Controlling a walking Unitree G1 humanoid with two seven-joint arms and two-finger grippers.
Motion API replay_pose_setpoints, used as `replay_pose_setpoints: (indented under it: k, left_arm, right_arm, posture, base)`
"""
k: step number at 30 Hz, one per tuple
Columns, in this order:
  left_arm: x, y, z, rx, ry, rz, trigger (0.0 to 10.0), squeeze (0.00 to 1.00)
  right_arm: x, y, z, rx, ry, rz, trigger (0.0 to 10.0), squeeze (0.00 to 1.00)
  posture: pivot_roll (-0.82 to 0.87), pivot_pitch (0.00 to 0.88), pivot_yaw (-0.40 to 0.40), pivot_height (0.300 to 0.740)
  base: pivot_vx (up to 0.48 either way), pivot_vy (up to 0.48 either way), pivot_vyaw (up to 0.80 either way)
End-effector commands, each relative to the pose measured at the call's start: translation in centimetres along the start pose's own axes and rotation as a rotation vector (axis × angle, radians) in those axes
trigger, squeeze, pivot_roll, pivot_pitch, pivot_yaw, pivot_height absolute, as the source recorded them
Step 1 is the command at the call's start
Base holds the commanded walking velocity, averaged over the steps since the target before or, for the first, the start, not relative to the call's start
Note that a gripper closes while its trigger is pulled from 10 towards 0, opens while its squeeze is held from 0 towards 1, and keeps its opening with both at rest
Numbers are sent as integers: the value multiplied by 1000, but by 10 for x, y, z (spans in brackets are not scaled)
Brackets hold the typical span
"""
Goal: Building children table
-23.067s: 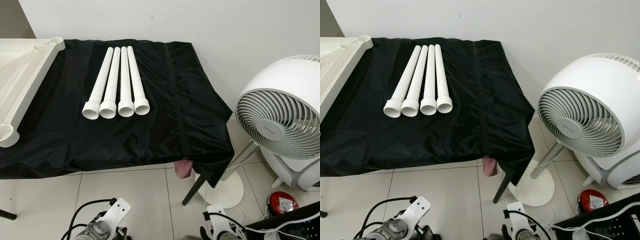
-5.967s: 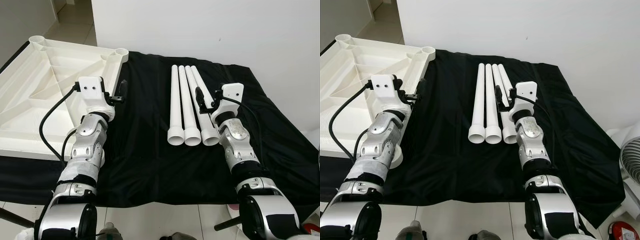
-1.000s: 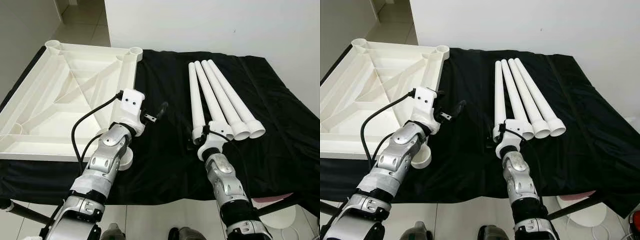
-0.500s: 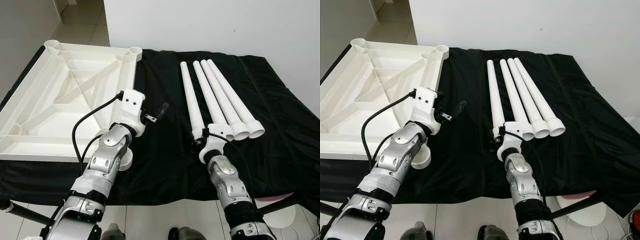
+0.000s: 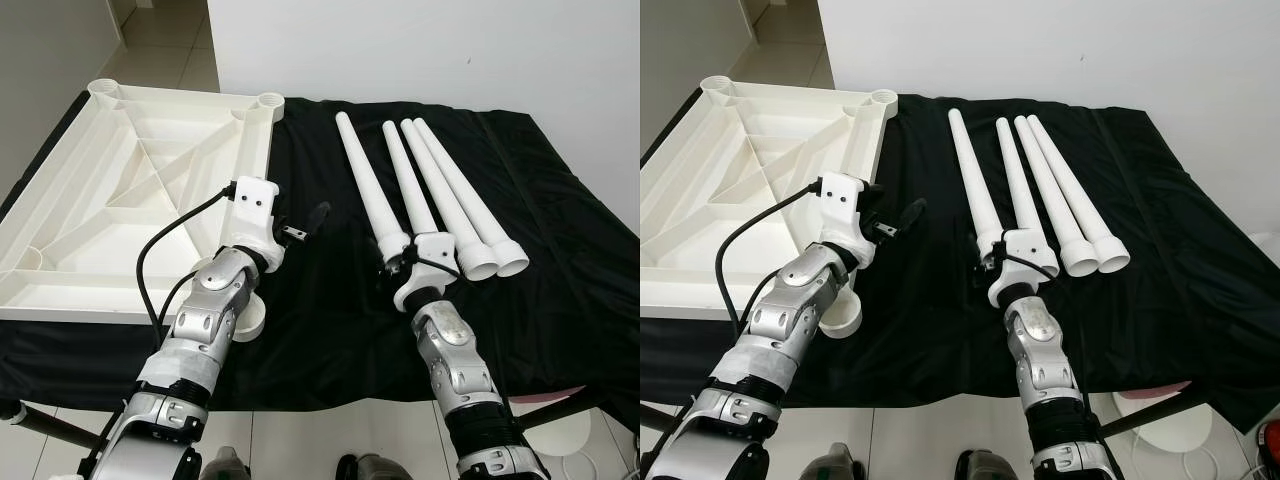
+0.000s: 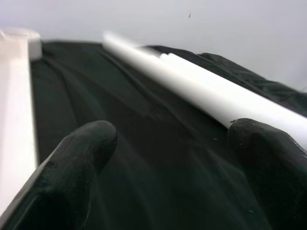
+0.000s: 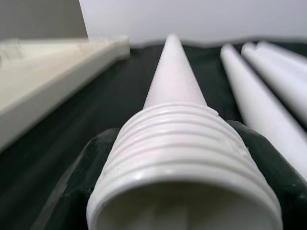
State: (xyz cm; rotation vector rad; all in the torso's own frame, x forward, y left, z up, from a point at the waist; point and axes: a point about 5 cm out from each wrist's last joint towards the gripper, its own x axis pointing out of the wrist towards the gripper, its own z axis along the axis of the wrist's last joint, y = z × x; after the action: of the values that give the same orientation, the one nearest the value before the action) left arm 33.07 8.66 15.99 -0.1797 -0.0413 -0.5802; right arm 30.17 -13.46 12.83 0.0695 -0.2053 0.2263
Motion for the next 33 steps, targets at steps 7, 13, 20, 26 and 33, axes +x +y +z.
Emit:
replay_pose_setpoints:
  k: [7,13,20,26,33]
  left_arm:
    - [9,-19,3,-198,92,-324,10000,0]
    - [21,-30,15,-485,103,-413,10000,0]
    - [30,-35,26,-719,138,-472,10000,0]
    - [37,-33,32,-758,131,-457,10000,0]
    - [55,-14,44,-794,141,-338,10000,0]
  right_arm:
    - [-1,11,14,-23,-100,109,10000,0]
    - [-5,25,8,-48,-84,217,10000,0]
    - [-9,31,0,-66,-64,272,10000,0]
    - [-10,32,-1,-74,-61,298,10000,0]
    - [-19,43,-8,-116,-41,394,10000,0]
  posture:
    - [69,0,-42,740]
    - [60,0,-35,740]
    - [51,0,-26,740]
    - [46,0,-22,740]
    - [40,0,-16,740]
  base:
    - [0,0,0]
    - [0,0,0]
    - [0,0,0]
    - [0,0,0]
    - [0,0,0]
